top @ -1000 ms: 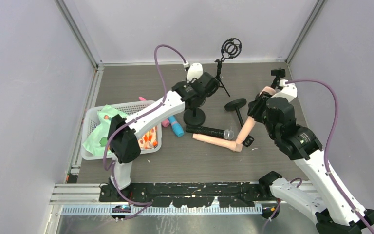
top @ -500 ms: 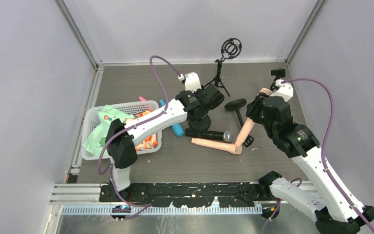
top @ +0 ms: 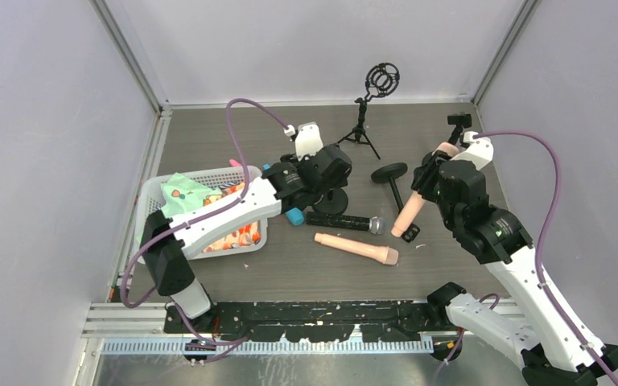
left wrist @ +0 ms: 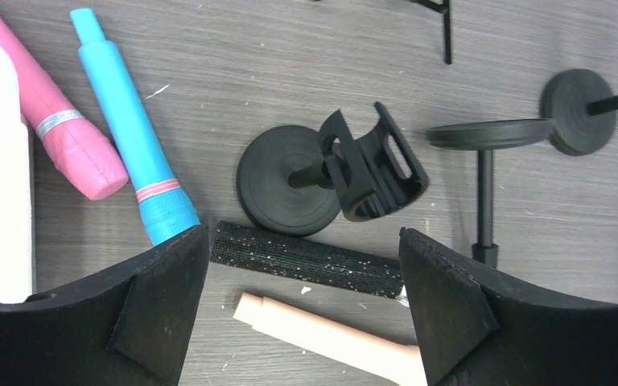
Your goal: Attach the microphones to the stand
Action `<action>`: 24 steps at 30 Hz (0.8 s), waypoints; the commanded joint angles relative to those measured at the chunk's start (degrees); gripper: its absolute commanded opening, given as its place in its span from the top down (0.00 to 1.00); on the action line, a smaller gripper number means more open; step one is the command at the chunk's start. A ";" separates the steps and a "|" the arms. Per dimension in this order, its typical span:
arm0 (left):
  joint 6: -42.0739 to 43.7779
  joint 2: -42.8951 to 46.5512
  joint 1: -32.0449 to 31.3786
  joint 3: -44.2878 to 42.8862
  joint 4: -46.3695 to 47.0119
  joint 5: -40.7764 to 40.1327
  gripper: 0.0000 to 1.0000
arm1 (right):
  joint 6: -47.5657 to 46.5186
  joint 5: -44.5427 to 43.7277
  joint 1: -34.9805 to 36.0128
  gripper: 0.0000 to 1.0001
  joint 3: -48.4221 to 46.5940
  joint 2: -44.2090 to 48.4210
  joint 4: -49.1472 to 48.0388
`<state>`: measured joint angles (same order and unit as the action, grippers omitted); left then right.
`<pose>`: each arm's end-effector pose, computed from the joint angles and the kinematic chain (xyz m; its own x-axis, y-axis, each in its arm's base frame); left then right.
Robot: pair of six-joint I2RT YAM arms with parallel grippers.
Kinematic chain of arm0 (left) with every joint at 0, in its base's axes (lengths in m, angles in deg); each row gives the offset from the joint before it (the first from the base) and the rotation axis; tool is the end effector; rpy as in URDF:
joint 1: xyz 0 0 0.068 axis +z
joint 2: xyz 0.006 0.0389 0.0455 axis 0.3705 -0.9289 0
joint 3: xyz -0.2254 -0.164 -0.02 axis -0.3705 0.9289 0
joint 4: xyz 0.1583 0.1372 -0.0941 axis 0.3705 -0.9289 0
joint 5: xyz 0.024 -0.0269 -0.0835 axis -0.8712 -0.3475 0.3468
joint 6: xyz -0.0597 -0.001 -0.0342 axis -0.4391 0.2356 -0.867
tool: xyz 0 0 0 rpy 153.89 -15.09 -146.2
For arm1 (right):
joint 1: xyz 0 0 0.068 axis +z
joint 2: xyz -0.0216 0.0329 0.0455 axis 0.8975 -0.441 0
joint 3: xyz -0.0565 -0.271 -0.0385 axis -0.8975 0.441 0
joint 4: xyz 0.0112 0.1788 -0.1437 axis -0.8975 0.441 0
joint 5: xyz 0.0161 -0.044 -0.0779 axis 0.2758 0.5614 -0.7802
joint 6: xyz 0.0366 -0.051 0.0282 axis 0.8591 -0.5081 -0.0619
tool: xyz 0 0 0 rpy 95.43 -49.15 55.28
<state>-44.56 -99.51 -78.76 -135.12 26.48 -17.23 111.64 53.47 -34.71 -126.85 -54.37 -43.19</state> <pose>0.2140 -0.2646 0.3348 -0.5681 -0.3128 -0.7612 -0.1164 0.9462 -0.3020 0.1266 0.0379 0.3709 -0.3264 0.3437 -0.8805 0.1902 0.9364 0.2950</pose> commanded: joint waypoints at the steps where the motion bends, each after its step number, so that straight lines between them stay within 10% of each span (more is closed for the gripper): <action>1: 6.19 5.79 -0.33 1.35 6.51 1.96 0.11 | -0.86 -2.80 -0.04 0.99 -1.31 1.33 -4.15; 10: 23.37 12.82 0.17 7.05 16.03 10.07 0.10 | -2.18 -0.75 -0.11 0.99 0.24 3.16 -6.92; 24: 29.42 10.34 26.96 19.55 53.78 75.79 0.05 | -4.55 14.27 -0.11 0.95 4.47 4.54 -14.58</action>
<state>-15.91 -86.83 -53.80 -116.58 62.59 36.14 107.80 62.76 -34.71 -123.42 -50.87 -51.16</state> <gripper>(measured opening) 0.945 0.460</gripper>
